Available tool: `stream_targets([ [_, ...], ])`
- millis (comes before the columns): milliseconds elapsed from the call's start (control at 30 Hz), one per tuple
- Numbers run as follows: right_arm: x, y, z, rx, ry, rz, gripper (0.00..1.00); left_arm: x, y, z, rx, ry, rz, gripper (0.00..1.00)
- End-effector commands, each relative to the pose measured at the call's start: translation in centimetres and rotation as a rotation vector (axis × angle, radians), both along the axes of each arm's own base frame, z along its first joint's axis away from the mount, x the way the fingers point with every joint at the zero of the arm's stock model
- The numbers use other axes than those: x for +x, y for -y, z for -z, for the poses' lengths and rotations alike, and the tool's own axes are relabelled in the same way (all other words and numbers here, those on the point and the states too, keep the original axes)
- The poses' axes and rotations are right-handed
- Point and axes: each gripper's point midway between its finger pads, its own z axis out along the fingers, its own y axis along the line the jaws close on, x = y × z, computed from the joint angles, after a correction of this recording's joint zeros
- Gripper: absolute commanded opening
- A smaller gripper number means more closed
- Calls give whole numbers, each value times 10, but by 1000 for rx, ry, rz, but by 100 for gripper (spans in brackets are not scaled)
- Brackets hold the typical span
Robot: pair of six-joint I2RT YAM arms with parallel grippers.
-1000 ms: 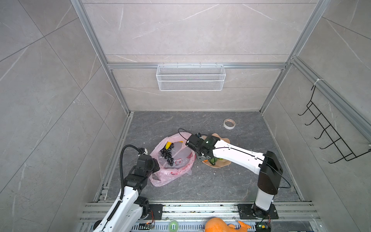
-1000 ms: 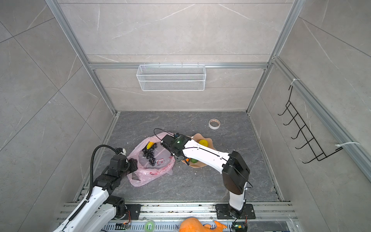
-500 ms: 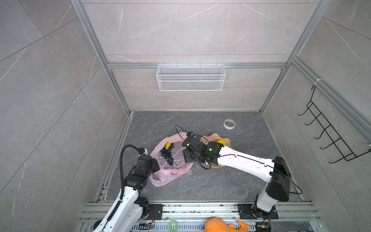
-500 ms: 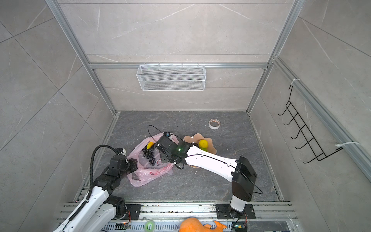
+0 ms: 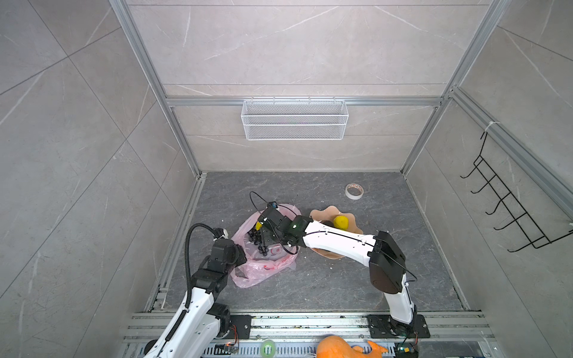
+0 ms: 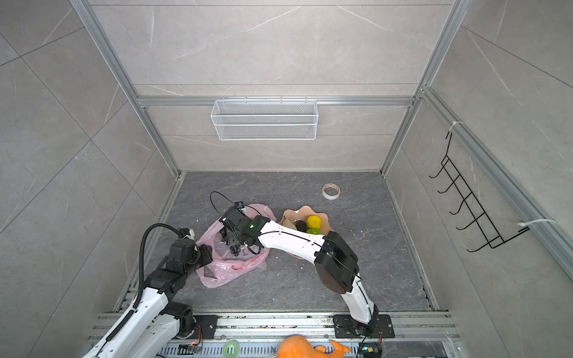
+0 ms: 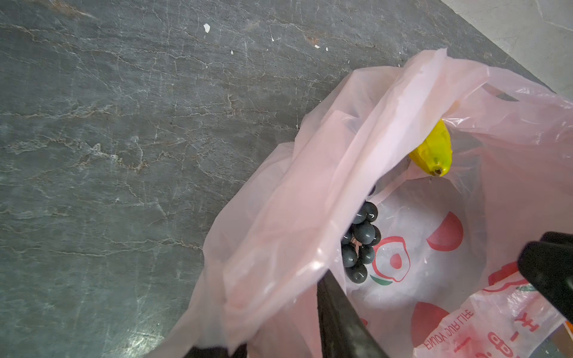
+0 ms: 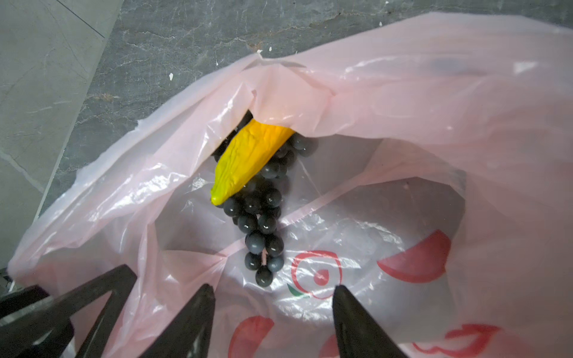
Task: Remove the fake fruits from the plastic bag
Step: 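Move the right gripper back into the bag toward the long yellow fruit, then grasp the long yellow fruit in the bag with the right gripper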
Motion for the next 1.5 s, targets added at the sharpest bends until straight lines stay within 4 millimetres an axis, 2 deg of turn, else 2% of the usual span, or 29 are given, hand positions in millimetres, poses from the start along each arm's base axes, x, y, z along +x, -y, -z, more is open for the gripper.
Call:
stream_targets([
  [0, 2, -12, -1, 4, -12, -8, 64, 5, 3, -7, 0, 36, 21, 38],
  [267, 18, -26, 10, -48, -19, 30, 66, 5, 3, -7, -1, 35, 21, 38],
  [633, 42, -26, 28, -160, -29, 86, 66, 5, 4, -8, -2, 37, 25, 38],
  [733, 46, -28, 29, -161, -27, 92, 65, 4, 4, -7, -2, 36, 25, 38],
  [800, 50, -26, 23, -161, -16, 102, 64, 5, 4, -8, -2, 37, 26, 38],
  [833, 51, -23, 35, -186, -25, 108, 64, 4, 4, -7, -3, 36, 25, 38],
  [1033, 49, -14, 36, -223, -22, 120, 59, 5, 4, -7, -2, 37, 24, 38],
  [1100, 46, -12, 25, -215, -13, 115, 57, 5, 3, -7, -1, 37, 24, 38],
  [1267, 37, -14, 20, -168, -14, 84, 54, 5, 4, -8, -1, 36, 24, 38],
  [1467, 40, -6, 21, -180, 6, 105, 53, 5, 4, -7, -1, 35, 24, 38],
])
